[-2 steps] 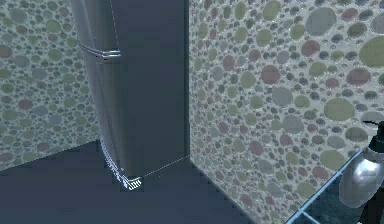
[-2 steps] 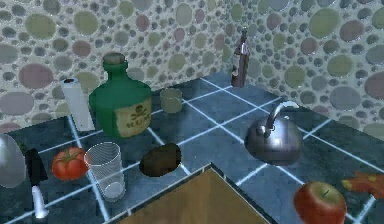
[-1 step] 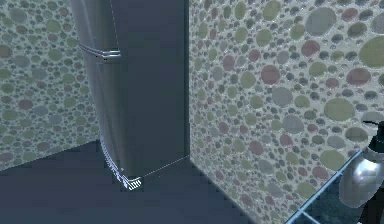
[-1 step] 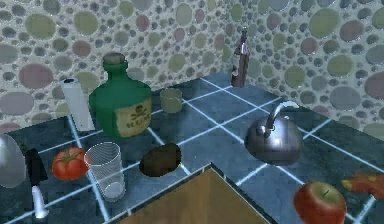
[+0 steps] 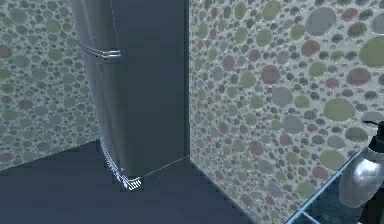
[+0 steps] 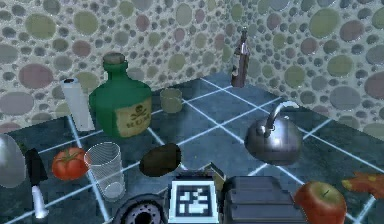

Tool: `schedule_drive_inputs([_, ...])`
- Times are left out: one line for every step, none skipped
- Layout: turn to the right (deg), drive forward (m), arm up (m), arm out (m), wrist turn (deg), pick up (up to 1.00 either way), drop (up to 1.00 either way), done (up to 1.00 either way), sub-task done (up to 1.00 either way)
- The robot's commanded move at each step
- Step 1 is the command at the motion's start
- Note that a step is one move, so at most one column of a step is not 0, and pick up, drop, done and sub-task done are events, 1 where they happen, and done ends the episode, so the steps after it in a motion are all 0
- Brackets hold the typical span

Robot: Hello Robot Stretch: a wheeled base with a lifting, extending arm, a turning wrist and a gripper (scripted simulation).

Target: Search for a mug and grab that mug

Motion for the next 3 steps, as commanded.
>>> schedule_drive_inputs([0.0, 0.0, 0.0, 0.5, 0.0, 0.0, 0.0, 0.0, 0.0])
schedule_drive_inputs([0.0, 0.0, 0.0, 0.0, 45.0, 0.0, 0.0, 0.0, 0.0])
schedule_drive_inputs([0.0, 0.0, 0.0, 0.0, 45.0, 0.0, 0.0, 0.0, 0.0])
